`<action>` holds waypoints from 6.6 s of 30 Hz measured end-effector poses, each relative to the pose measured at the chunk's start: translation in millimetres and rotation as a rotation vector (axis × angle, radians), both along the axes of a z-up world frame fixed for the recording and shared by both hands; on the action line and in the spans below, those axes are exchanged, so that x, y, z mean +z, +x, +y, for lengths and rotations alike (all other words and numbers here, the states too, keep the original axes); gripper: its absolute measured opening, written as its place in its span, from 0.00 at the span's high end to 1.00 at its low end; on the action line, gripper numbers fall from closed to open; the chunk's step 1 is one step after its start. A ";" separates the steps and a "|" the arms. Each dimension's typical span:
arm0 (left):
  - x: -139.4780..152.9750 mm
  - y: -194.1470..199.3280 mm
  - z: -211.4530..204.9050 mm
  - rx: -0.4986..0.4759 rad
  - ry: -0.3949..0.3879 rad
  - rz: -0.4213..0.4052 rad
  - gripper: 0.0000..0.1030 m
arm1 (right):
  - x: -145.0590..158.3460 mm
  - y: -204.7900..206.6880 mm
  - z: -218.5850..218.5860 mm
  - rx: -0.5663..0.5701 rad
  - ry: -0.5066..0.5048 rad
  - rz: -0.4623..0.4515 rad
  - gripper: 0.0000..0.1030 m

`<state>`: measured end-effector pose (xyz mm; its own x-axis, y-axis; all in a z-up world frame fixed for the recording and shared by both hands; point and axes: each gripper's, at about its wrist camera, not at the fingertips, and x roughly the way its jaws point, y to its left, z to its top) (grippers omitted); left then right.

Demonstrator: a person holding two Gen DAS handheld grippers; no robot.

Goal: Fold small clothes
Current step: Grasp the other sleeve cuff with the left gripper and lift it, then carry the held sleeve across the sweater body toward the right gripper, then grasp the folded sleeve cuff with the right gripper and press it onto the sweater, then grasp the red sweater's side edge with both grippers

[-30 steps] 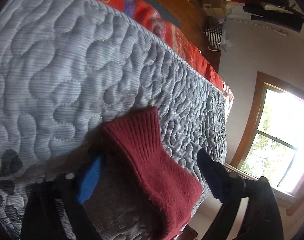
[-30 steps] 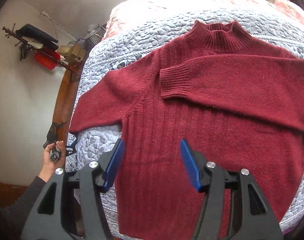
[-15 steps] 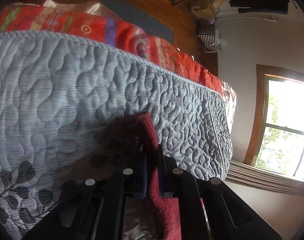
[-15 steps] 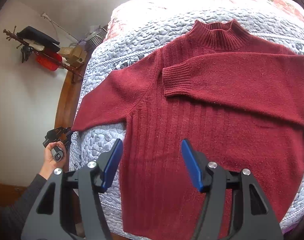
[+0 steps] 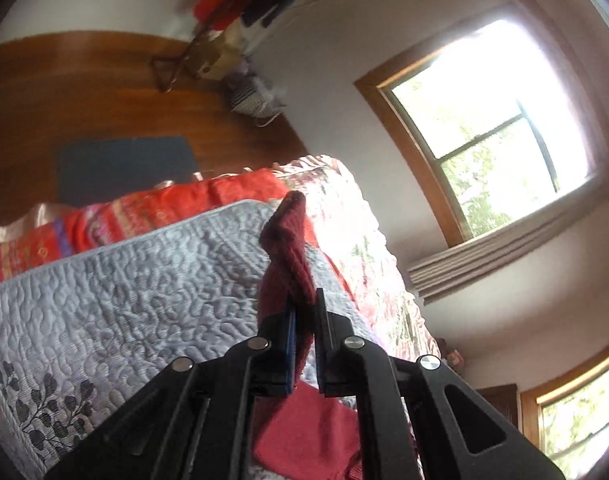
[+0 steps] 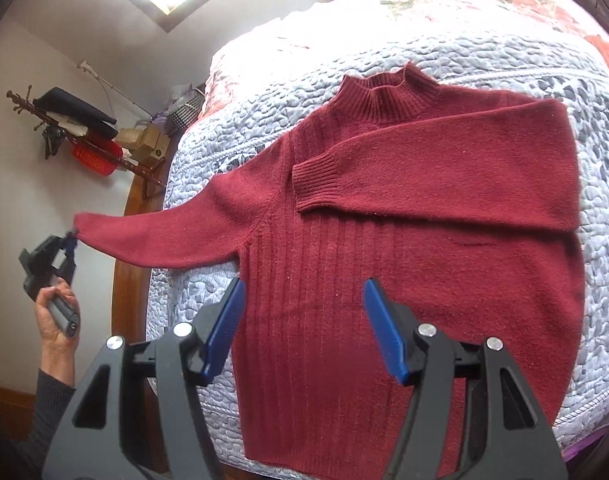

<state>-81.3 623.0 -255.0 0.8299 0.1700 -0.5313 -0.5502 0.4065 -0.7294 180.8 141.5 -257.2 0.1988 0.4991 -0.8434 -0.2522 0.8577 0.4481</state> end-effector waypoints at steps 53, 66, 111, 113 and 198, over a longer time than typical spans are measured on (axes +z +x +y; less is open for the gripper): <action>-86.1 166.6 -425.8 -0.861 0.393 0.297 0.34 | -182.9 174.7 -65.4 -0.159 0.499 0.565 0.47; -85.7 100.7 -285.9 -0.519 0.134 0.370 0.28 | -162.6 183.3 -27.9 -0.033 0.343 0.430 0.94; -153.3 202.6 -288.5 -0.787 -0.288 0.300 0.22 | -149.1 181.3 -218.6 -0.275 0.229 0.252 0.89; -155.7 200.4 -291.2 -0.797 -0.271 0.310 0.22 | -147.3 183.3 -219.7 -0.288 0.236 0.237 0.61; -231.6 -129.8 -295.3 -0.696 -0.558 0.728 0.04 | -214.0 -170.5 -331.7 -0.324 0.065 0.651 0.24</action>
